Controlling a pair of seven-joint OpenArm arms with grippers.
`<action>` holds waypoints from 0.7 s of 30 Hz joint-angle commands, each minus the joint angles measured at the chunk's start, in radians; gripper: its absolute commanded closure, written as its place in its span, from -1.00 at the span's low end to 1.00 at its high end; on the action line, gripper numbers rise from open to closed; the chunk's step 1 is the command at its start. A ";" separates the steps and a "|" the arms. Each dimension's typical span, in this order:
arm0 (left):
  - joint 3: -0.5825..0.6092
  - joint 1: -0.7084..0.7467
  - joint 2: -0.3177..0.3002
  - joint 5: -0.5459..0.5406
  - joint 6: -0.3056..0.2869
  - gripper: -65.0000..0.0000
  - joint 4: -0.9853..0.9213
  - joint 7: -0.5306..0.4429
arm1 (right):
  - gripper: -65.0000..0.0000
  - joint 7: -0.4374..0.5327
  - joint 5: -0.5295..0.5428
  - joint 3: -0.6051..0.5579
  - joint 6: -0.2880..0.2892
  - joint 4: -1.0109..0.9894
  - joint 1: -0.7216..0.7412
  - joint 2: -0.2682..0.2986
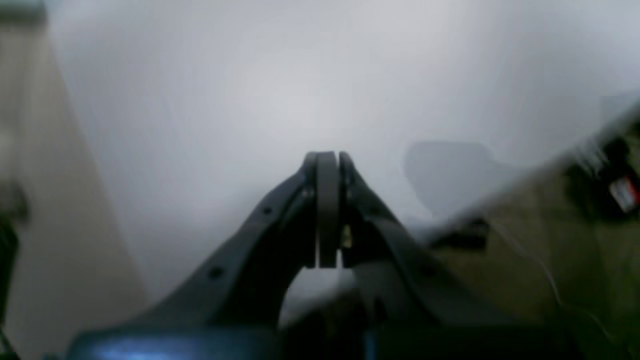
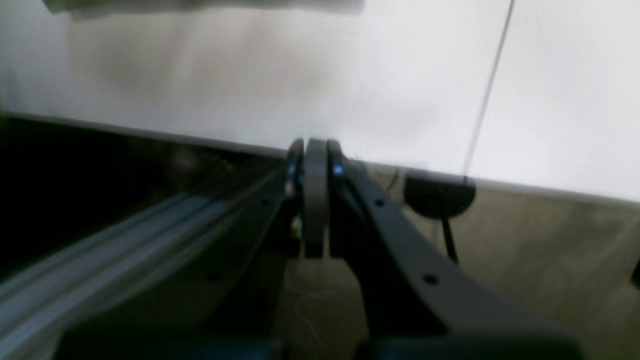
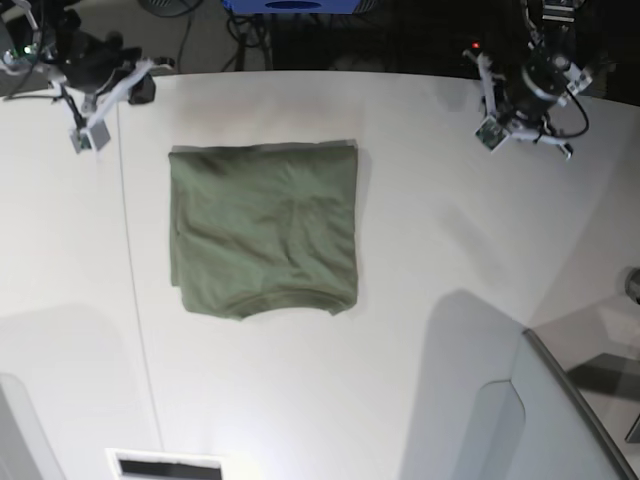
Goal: Layout the t-shirt on the table in an organized manner, then fold the t-shirt properly
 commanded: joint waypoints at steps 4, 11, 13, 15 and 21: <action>-0.013 0.108 0.031 -0.009 0.009 1.00 0.013 -0.019 | 0.99 0.013 -0.078 0.119 -0.001 0.011 -0.151 0.005; -0.008 0.150 0.085 -0.009 0.012 1.00 -0.196 -0.065 | 0.99 0.017 -0.453 0.124 0.005 -0.220 -0.192 -0.135; -0.004 0.122 0.094 -0.009 0.050 1.00 -0.350 -0.186 | 1.00 0.019 -0.551 0.067 0.005 -0.372 -0.123 -0.179; -0.004 0.079 0.091 0.000 0.116 1.00 -0.578 -0.329 | 1.00 0.027 -0.628 -0.031 0.005 -0.559 -0.034 -0.215; -0.002 -0.210 0.043 0.003 0.230 1.00 -1.394 -0.657 | 0.98 0.251 -0.666 -0.346 0.005 -1.281 0.243 -0.344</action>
